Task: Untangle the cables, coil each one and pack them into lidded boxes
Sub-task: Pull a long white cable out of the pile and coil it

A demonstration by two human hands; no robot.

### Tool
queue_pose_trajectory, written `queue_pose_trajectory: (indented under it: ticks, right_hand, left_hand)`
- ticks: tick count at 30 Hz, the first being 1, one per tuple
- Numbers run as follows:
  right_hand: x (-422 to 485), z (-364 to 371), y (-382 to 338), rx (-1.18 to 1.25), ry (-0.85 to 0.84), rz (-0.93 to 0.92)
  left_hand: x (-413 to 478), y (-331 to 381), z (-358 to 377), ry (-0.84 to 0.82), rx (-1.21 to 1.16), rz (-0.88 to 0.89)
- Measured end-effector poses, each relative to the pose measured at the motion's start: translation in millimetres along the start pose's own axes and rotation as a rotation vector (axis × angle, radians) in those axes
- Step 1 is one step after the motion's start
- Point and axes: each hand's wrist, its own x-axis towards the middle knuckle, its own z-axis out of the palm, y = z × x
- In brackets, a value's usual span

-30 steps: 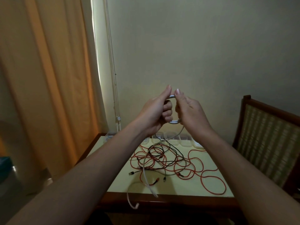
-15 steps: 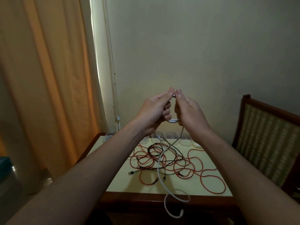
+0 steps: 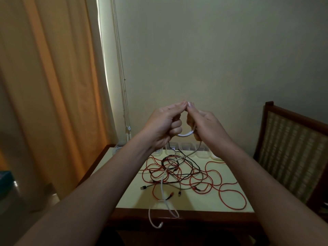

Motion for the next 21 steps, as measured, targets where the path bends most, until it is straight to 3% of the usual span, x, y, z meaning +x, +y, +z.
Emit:
queue_pose_trajectory:
  ticks: [8,17,21]
  right_hand:
    - [-22.6,-21.9,33.2,-0.024,0.112,0.032]
    - [-41.6,-32.5,66.5,-0.161,0.179,0.035]
    - [-38.5,-31.9,66.5,-0.315,0.217,-0.045]
  left_hand:
    - [-7.9,21.2,-29.5,0.145,-0.158,-0.005]
    - [-11.3,37.8,-69.0,0.374,-0.568,-0.034]
    - [-7.4,32.9,-68.8,0.426,-0.475,0.037]
